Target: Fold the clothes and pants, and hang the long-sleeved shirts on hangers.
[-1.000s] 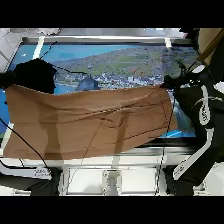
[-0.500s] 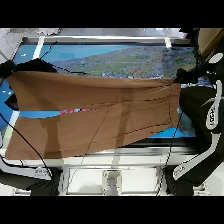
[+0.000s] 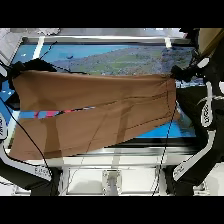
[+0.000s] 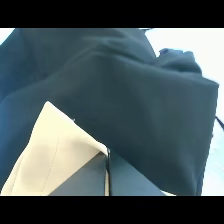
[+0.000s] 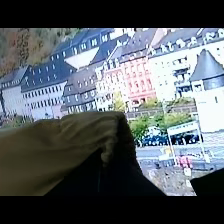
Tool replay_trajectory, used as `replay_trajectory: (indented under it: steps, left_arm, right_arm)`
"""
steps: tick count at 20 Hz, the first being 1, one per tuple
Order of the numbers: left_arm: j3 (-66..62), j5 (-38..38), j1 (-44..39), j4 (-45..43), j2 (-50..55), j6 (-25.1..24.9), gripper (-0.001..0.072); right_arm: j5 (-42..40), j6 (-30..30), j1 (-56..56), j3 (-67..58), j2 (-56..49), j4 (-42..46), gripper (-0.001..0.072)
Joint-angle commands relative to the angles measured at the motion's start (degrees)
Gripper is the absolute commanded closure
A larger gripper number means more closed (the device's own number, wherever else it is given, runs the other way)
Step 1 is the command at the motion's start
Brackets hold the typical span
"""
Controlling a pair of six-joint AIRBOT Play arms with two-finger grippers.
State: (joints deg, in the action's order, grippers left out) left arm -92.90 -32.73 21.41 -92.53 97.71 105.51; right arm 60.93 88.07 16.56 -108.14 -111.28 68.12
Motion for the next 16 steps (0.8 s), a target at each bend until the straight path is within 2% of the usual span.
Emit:
replay_trajectory:
  steps: [1,2,3,5,7,9,11,13,16]
  left_arm:
    - [-0.1,1.6,-0.2,0.0,0.3,0.8,0.0609]
    - [-0.1,0.7,-0.5,0.0,0.3,0.8,0.0251]
    - [-0.2,-1.2,-0.5,0.0,0.1,0.8,-0.0009]
    - [-0.5,-9.6,-0.3,-2.2,-1.8,0.6,0.0006]
    - [-0.5,-20.3,0.5,-10.5,-6.0,0.6,0.0006]
    - [0.2,-33.0,1.4,-20.0,-12.0,-1.7,0.0007]
    - [4.6,-40.6,3.3,-29.7,-19.5,-2.8,0.0008]
    - [14.9,-42.2,7.8,-29.3,-29.5,-2.6,0.0009]
    - [36.4,-40.1,18.1,-29.2,-46.5,-2.6,0.0012]
  right_arm:
    - [-2.1,1.6,-0.2,0.0,-0.8,-0.7,0.0469]
    - [-1.1,1.6,-0.2,0.0,-0.9,-0.8,0.0244]
    - [0.4,1.6,-0.2,0.0,-0.8,-0.8,0.023]
    - [6.1,1.4,-0.1,-1.3,-0.6,-0.1,0.023]
    - [12.4,0.3,-0.1,-2.2,1.7,3.9,0.023]
    - [18.6,-4.1,-0.1,-2.2,5.9,7.8,0.0231]
    - [25.4,-8.4,-0.1,-1.8,10.6,11.7,0.0231]
    - [29.2,-11.6,0.5,2.6,16.0,13.0,0.0231]
    - [26.4,-14.5,3.7,19.6,26.4,9.0,0.0231]
